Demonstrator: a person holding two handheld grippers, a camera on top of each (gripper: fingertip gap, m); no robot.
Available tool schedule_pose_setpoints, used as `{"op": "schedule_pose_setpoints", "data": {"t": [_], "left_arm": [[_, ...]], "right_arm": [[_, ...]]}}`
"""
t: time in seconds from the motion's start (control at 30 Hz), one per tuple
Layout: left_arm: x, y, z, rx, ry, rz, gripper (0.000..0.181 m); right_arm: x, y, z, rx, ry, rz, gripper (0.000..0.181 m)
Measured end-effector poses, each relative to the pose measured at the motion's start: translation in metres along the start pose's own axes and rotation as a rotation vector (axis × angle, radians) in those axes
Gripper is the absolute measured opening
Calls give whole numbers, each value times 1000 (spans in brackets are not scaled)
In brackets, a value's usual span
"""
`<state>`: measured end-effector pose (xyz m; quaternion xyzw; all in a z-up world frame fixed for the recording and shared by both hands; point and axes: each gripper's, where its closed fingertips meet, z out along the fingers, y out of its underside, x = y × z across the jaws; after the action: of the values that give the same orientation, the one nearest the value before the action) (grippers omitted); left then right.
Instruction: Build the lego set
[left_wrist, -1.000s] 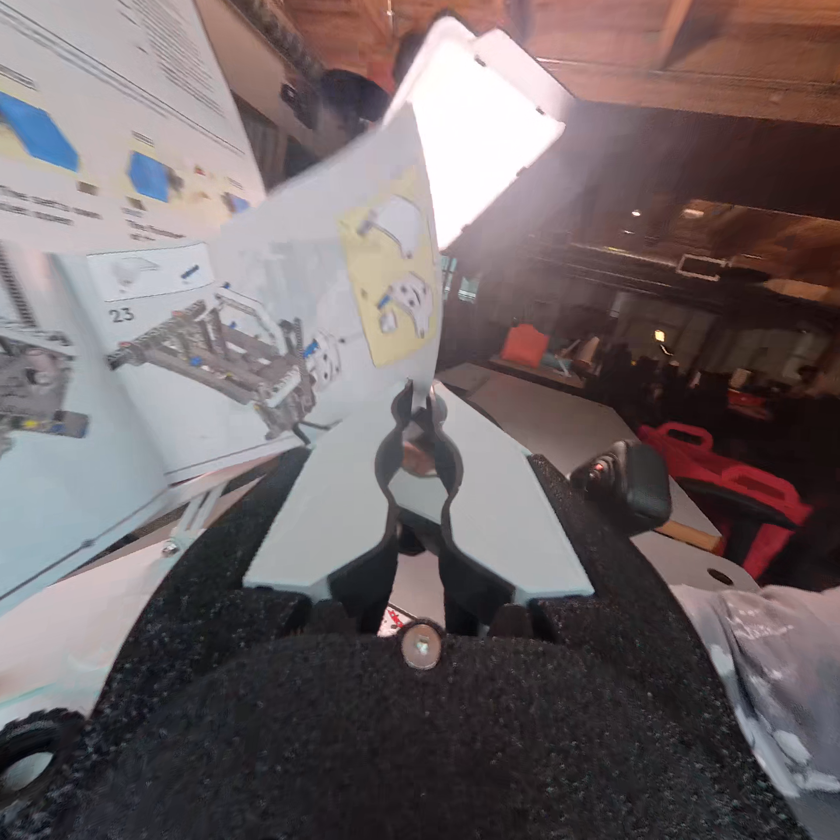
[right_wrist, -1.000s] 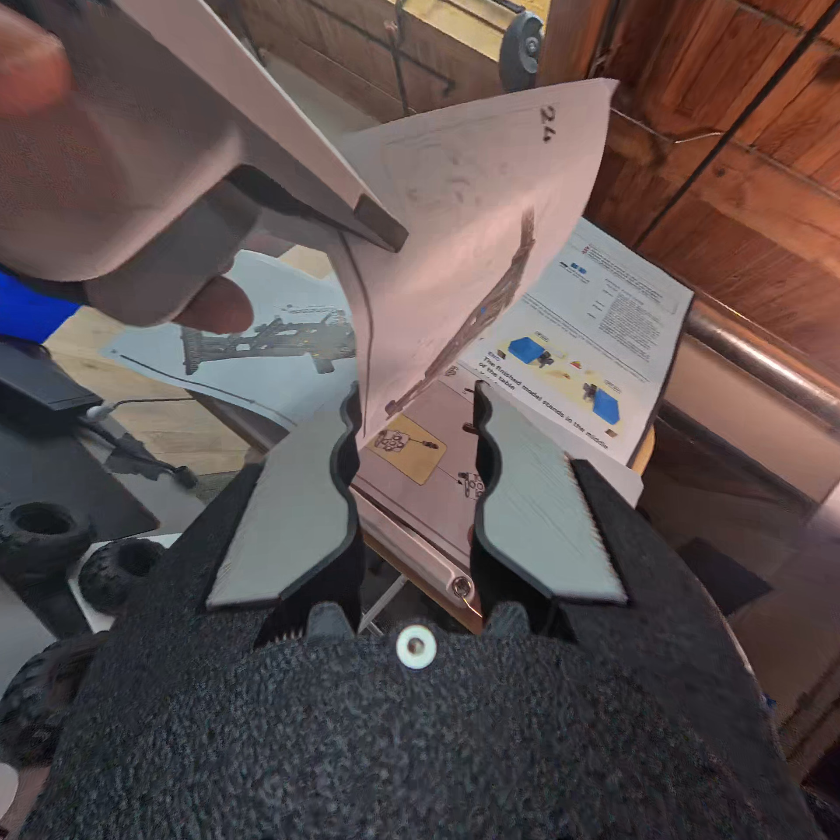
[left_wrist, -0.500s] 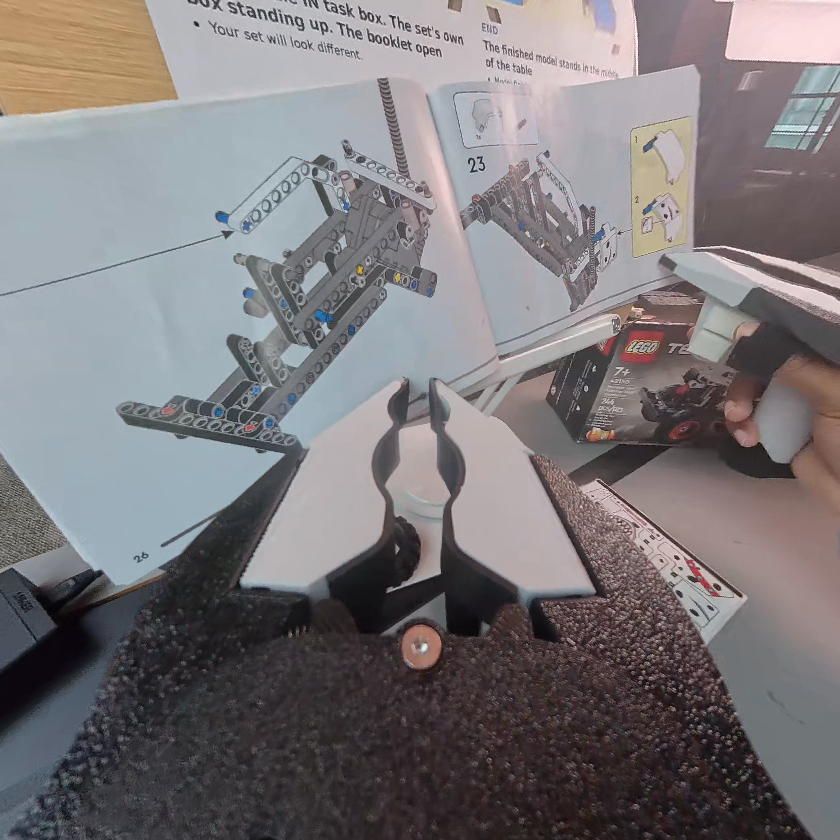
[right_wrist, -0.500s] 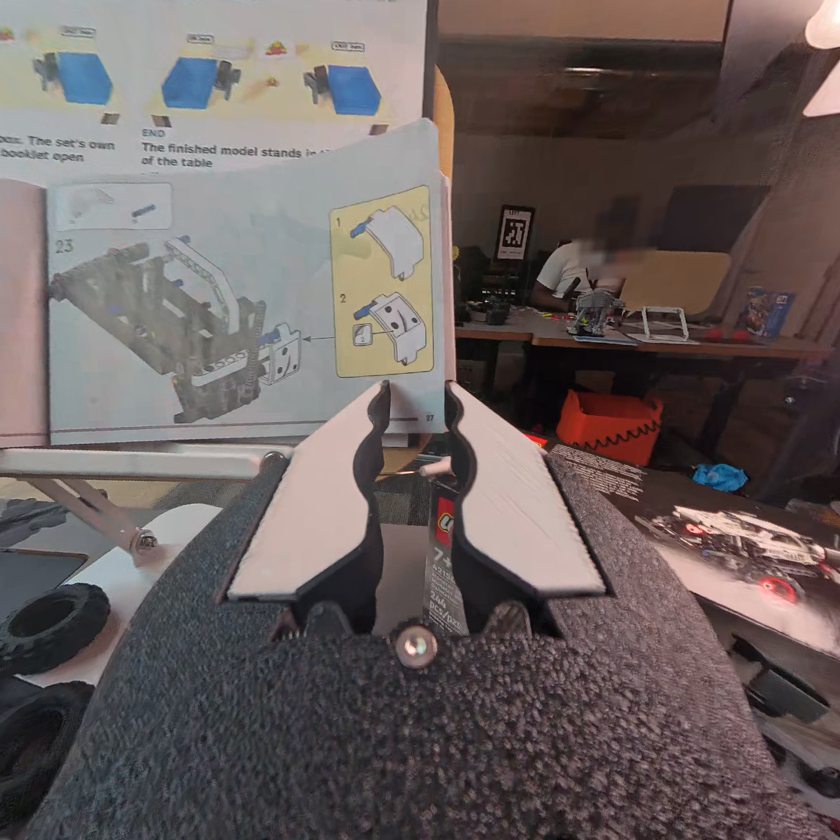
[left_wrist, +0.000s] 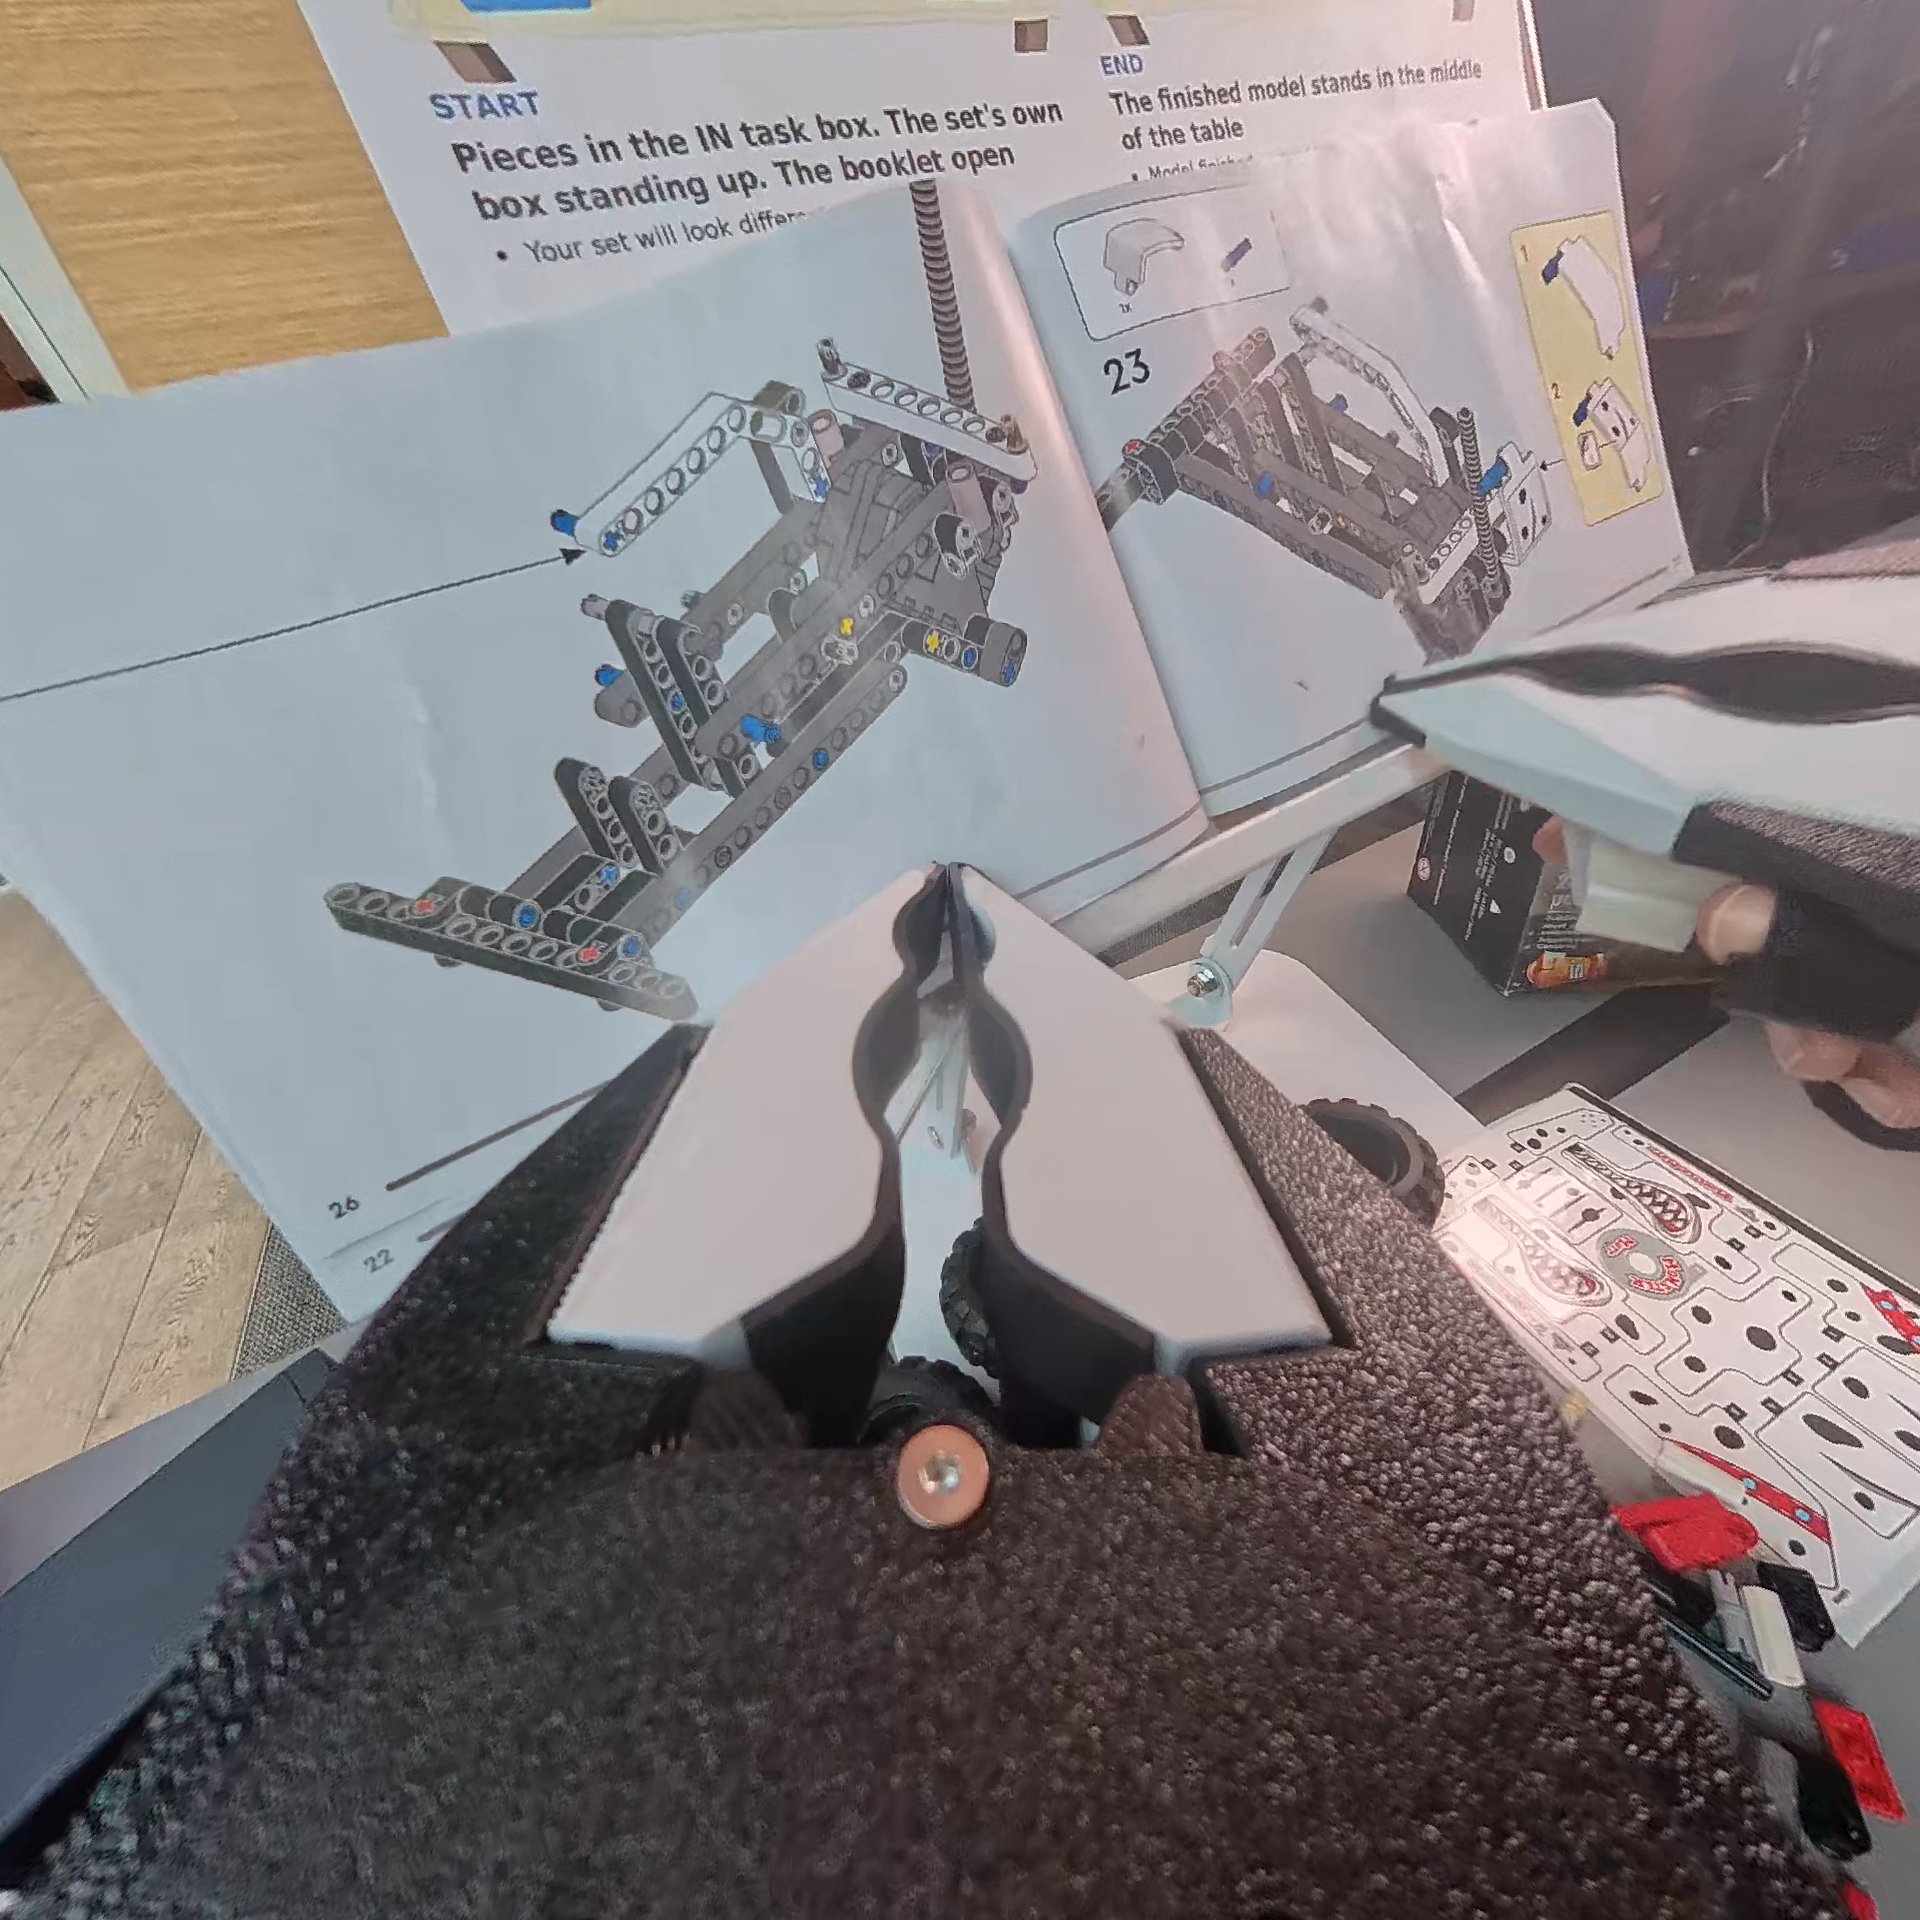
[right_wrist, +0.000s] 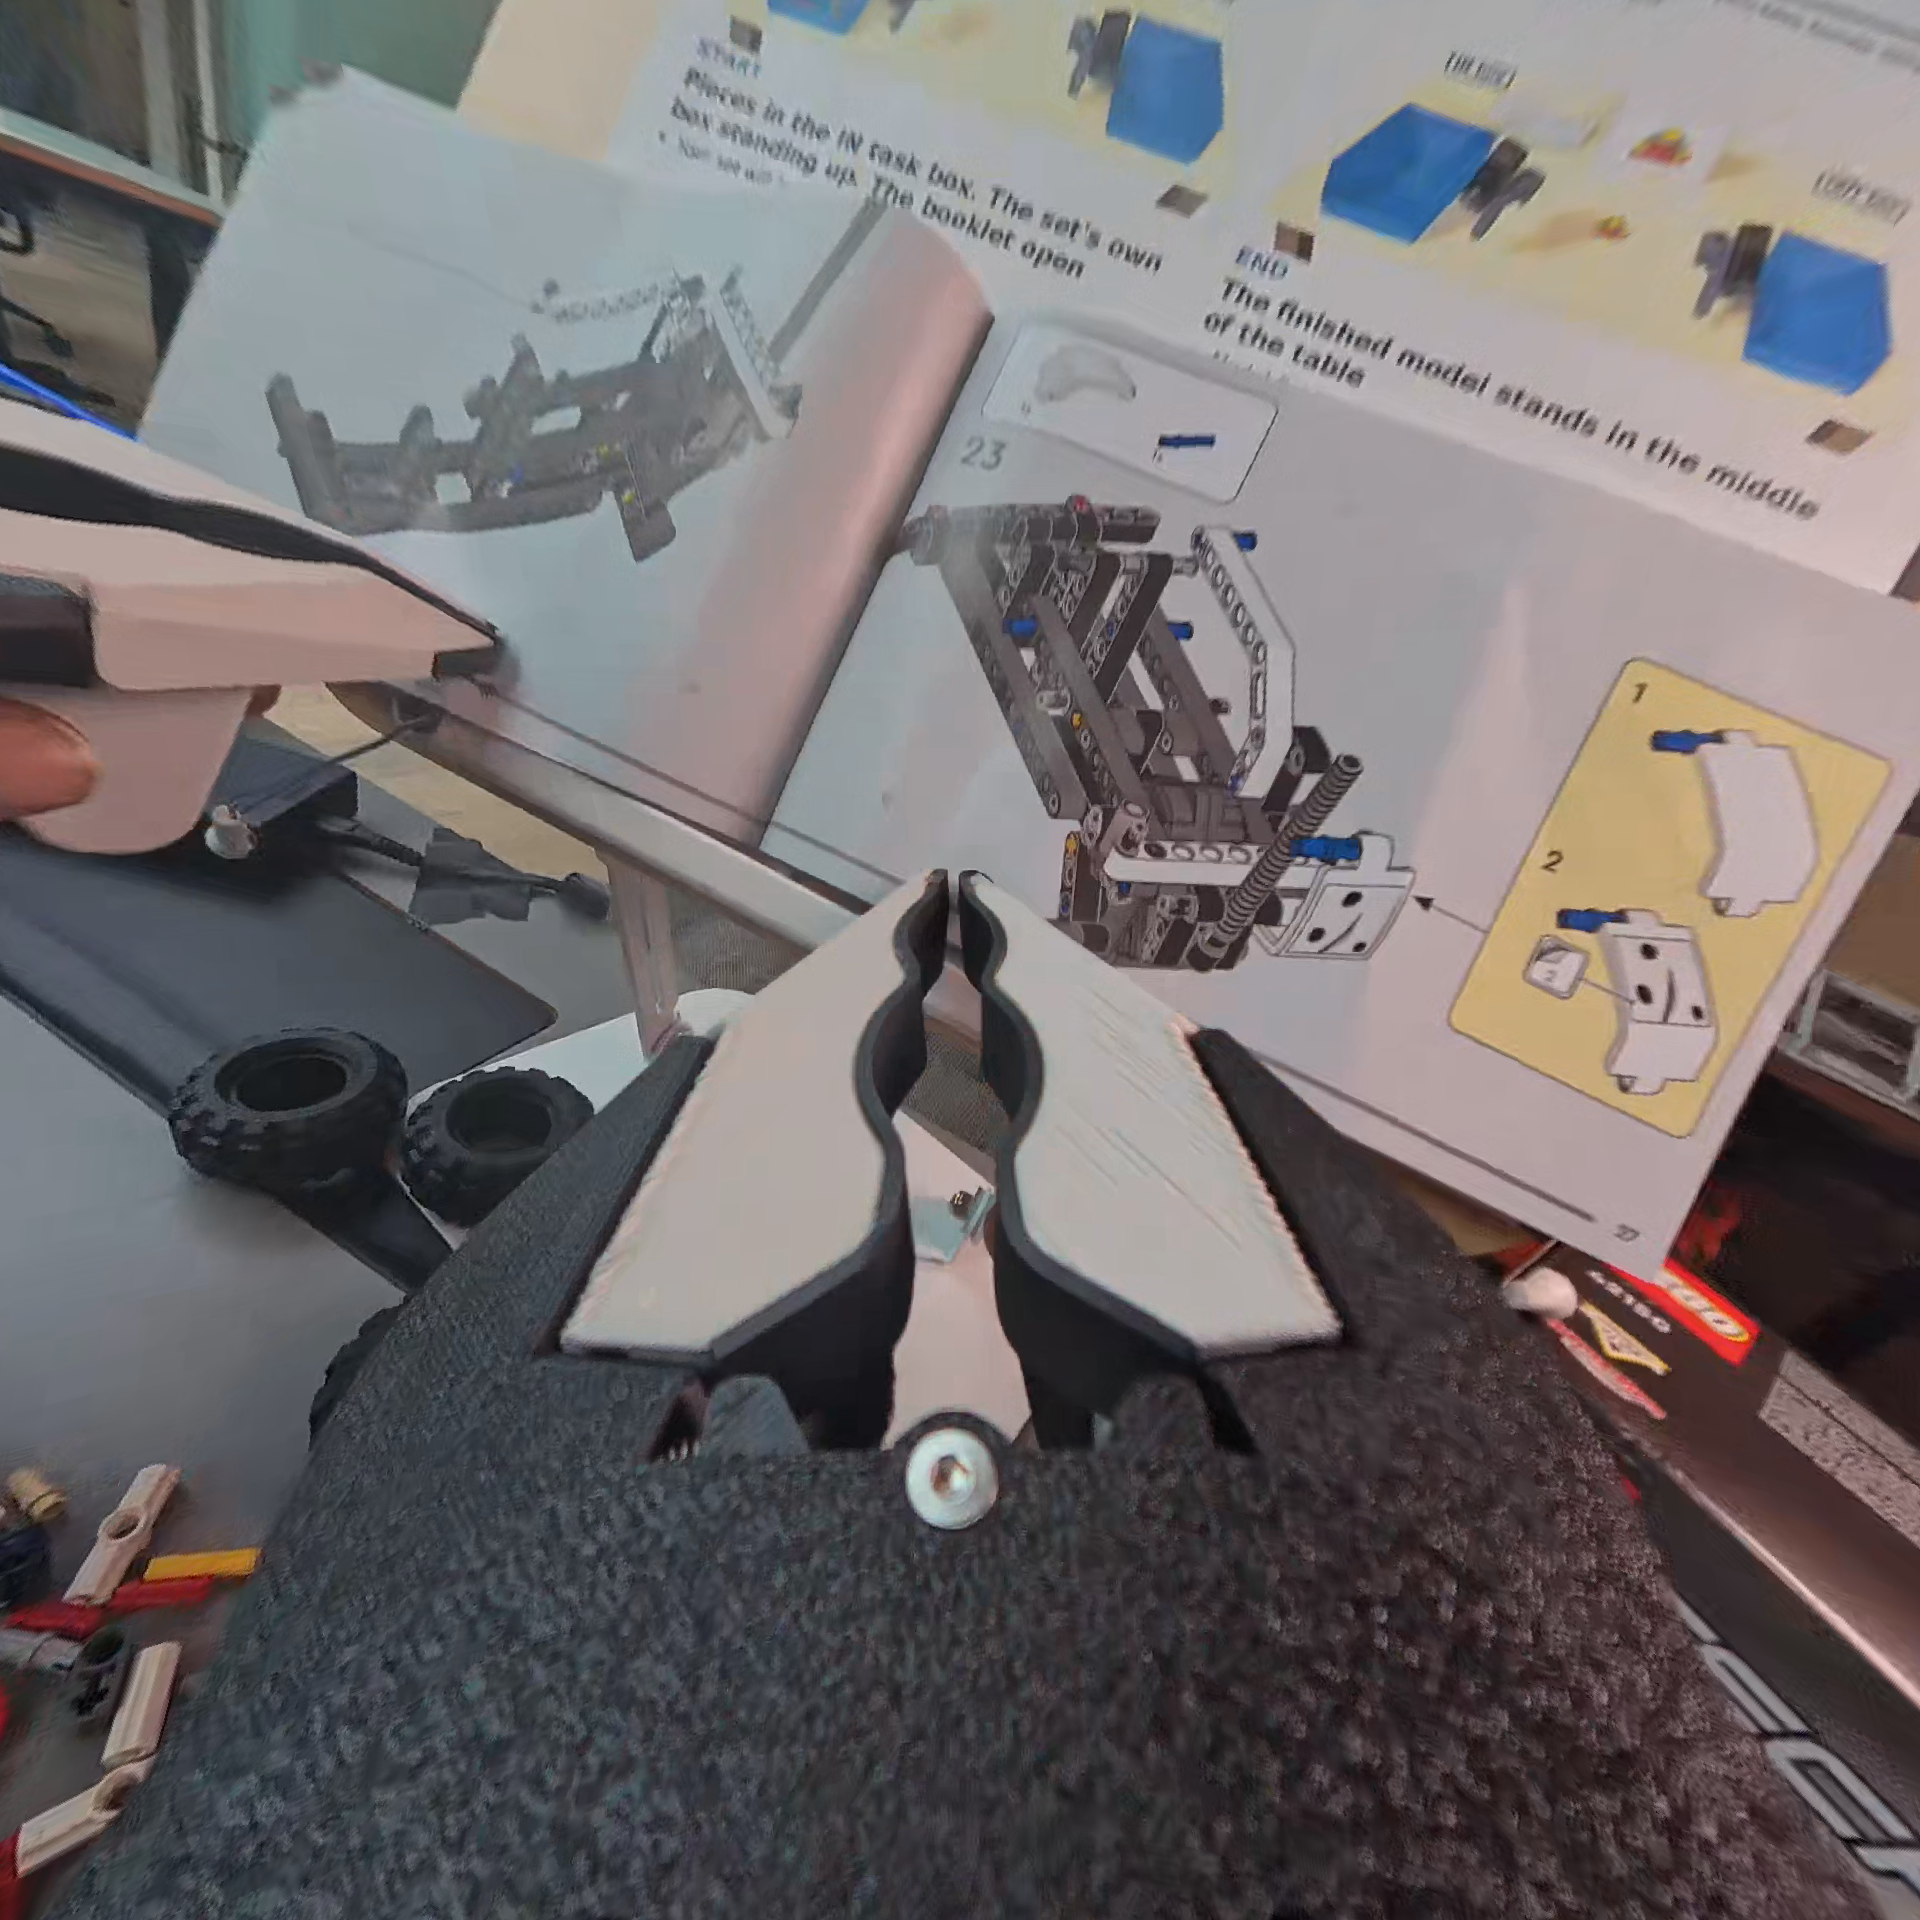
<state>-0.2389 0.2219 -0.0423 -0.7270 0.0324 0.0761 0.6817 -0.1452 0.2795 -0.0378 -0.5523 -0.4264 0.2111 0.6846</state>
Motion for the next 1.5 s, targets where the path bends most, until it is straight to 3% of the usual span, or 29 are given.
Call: {"op": "schedule_pose_setpoints", "data": {"t": [0.33,1.07,1.5], "left_arm": [[-9,5,5,-14,-12,-1,5],[-9,6,-1,-32,-2,-49,8],[-19,-4,-7,7,-43,-88,8]], "right_arm": [[16,17,4,-47,10,146,3],[20,18,0,-44,17,171,7],[18,-1,-6,53,3,166,13]]}}
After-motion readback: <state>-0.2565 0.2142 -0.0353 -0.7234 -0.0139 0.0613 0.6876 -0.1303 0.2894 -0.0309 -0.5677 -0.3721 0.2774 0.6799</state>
